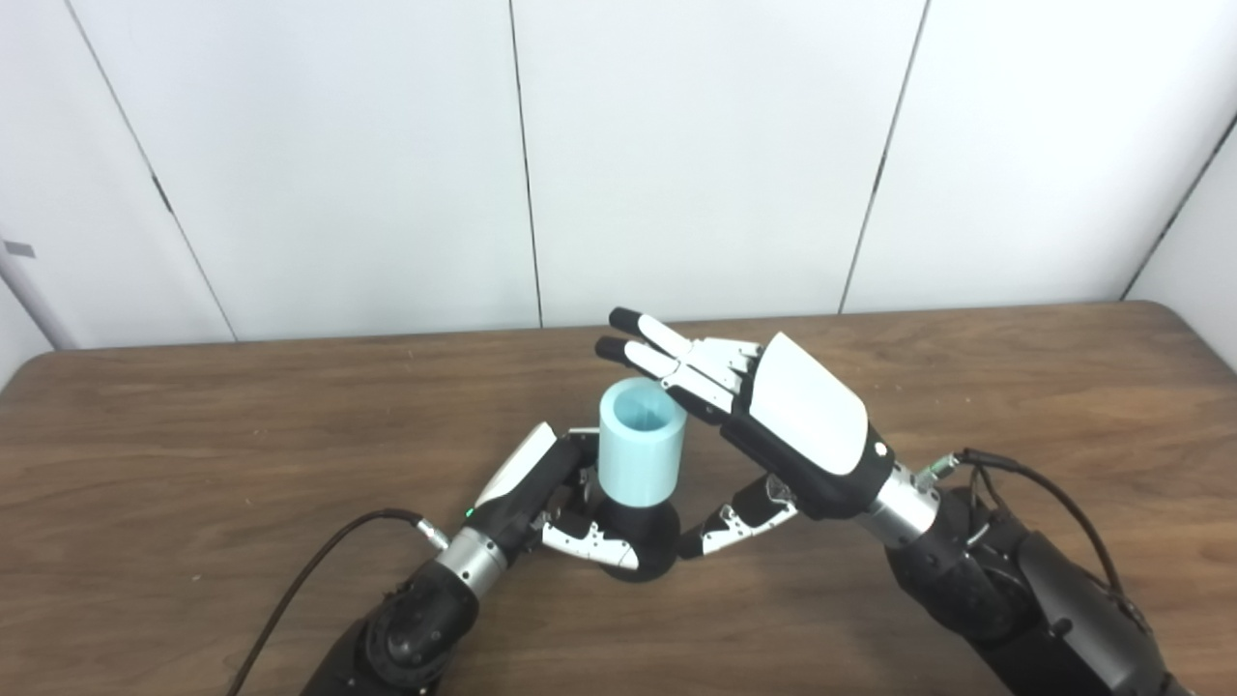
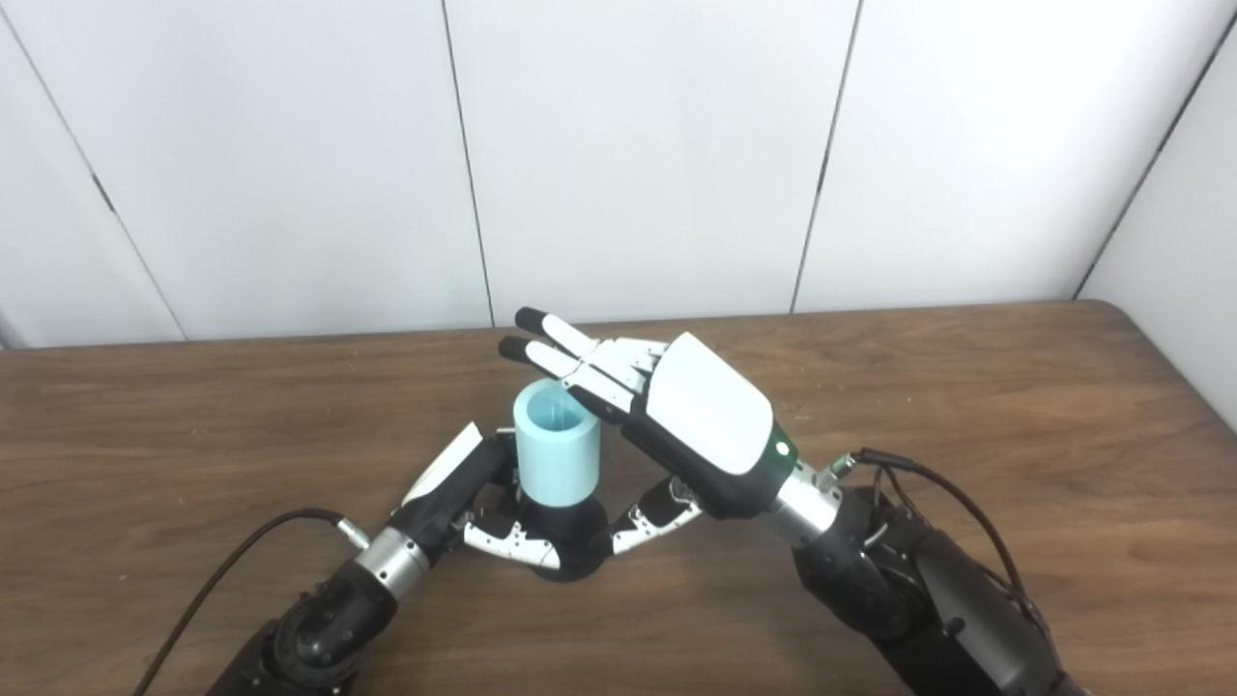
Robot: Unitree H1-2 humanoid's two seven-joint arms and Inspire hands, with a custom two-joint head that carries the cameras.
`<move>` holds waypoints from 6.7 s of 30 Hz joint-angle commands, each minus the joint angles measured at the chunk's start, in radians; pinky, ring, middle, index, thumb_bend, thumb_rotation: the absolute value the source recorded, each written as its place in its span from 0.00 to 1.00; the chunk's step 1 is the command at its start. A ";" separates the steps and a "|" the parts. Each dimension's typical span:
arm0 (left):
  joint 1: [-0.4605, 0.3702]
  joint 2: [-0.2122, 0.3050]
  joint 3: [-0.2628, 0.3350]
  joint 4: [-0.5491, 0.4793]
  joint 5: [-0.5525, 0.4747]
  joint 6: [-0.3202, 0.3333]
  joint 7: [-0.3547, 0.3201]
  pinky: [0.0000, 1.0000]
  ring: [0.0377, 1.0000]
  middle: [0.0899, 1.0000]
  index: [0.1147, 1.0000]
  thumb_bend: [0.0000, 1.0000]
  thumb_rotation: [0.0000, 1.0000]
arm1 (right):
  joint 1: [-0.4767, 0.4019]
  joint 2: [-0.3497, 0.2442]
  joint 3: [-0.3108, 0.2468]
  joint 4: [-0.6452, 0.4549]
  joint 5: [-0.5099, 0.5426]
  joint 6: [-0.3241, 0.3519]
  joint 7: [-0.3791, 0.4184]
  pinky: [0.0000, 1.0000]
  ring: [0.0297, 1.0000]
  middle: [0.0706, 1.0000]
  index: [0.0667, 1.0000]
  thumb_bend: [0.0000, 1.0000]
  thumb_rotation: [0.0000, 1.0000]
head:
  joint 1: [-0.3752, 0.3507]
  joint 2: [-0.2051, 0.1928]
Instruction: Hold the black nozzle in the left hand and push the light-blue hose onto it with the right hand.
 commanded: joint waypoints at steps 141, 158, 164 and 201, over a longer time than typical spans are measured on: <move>0.065 0.037 -0.040 0.033 0.052 0.079 -0.099 0.16 0.20 0.27 0.43 0.52 0.08 | 0.013 -0.076 -0.029 0.000 0.025 -0.021 0.130 0.41 0.45 0.89 0.88 0.47 0.00 | 0.002 0.015; 0.066 0.039 -0.042 0.027 0.054 0.086 -0.104 0.16 0.20 0.26 0.43 0.52 0.08 | 0.042 -0.084 -0.020 0.008 -0.002 -0.021 0.088 0.41 0.45 0.90 0.88 0.47 0.00 | 0.004 0.017; 0.066 0.039 -0.042 0.026 0.056 0.085 -0.103 0.16 0.20 0.26 0.43 0.52 0.08 | 0.042 -0.086 -0.017 0.008 -0.002 -0.021 0.088 0.41 0.45 0.90 0.88 0.47 0.00 | 0.006 0.018; 0.069 0.040 -0.042 0.013 0.053 0.097 -0.108 0.16 0.21 0.27 0.43 0.52 0.08 | 0.020 -0.138 0.084 0.029 0.018 -0.021 0.069 0.42 0.43 0.91 0.91 0.48 0.00 | 0.009 0.025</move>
